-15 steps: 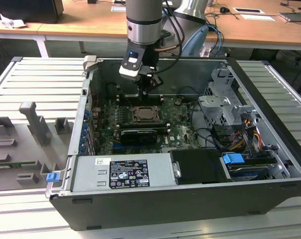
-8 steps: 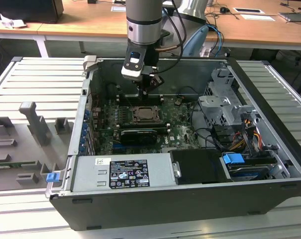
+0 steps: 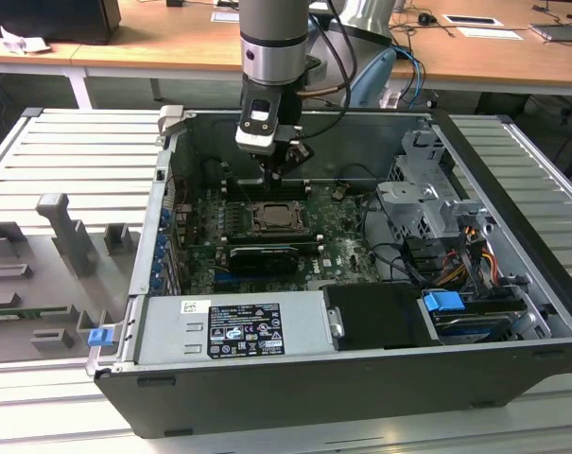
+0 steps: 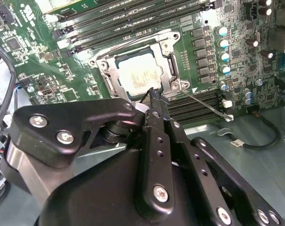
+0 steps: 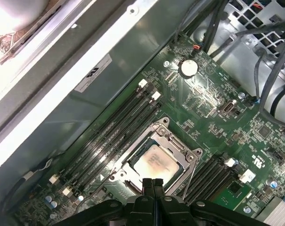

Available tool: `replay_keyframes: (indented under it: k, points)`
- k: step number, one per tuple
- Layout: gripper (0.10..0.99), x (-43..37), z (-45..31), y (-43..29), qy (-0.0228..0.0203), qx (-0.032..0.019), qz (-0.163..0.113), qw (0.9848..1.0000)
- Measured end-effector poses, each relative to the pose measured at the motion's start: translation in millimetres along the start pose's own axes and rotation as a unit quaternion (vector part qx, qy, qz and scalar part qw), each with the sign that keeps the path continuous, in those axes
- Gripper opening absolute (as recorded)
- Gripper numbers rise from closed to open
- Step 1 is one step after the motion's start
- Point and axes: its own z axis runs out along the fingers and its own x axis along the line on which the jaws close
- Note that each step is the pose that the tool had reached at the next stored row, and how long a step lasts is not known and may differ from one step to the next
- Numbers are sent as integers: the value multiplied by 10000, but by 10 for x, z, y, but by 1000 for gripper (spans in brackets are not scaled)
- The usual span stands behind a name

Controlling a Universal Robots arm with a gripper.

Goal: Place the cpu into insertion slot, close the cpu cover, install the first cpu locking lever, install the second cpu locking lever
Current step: 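Install the first cpu locking lever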

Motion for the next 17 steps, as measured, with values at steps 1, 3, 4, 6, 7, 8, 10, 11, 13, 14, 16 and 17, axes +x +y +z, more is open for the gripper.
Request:
replay_keyframes:
  k: [1, 3, 4, 6, 7, 8, 10, 11, 13, 14, 16, 17]
  points:
    - [106, 0, 0, 0, 1, -1, -31, 10000]
    - [106, 0, 0, 0, 4, -3, -127, 9999]
    - [106, 0, 0, 0, 6, -4, -163, 9999]
    - [106, 0, 0, 0, 9, -6, -265, 9996]
    - [106, 0, 0, 0, 11, -8, -311, 9995]
    - [106, 0, 0, 0, 13, -9, -364, 9993]
    - [106, 0, 0, 0, 18, -13, -508, 9987]
    - [106, 0, 0, 0, 19, -13, -540, 9985]
    - [106, 0, 0, 0, 23, -16, -657, 9978]
    - [106, 0, 0, 0, 25, -18, -721, 9974]
    - [106, 0, 0, 0, 28, -20, -803, 9968]
    - [106, 0, 0, 0, 30, -21, -863, 9963]
